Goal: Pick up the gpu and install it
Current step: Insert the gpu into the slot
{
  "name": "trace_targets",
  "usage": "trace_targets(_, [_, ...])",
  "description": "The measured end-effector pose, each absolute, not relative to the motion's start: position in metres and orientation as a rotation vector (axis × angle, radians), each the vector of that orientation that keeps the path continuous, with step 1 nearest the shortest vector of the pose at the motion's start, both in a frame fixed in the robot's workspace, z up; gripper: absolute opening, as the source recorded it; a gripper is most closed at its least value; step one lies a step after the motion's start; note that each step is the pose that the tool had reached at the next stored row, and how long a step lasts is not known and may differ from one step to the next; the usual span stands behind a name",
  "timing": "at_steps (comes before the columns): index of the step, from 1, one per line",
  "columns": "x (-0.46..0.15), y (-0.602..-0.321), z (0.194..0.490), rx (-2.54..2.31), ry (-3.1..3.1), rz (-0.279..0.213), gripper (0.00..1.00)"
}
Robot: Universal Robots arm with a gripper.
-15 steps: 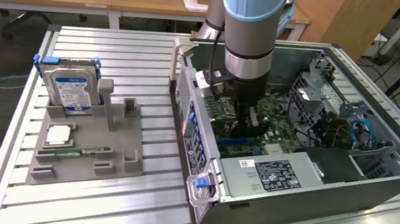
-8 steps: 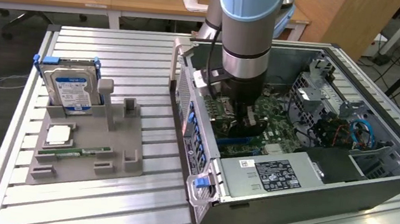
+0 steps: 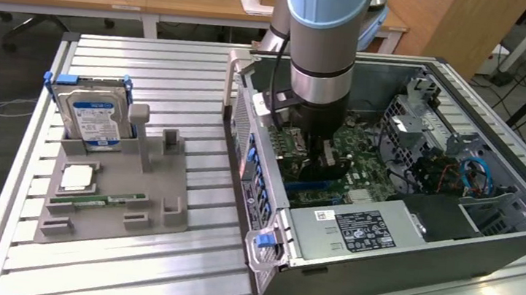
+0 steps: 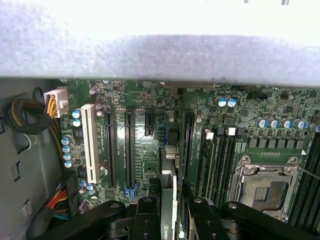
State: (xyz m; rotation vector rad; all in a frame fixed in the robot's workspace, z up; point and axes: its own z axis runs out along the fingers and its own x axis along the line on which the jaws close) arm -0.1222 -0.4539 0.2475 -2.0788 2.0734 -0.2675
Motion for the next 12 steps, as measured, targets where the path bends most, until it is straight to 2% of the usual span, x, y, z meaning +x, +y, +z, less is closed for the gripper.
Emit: trace_targets(12, [-0.1245,-0.4555,0.2471,-2.069,2.084,-0.269,0.26])
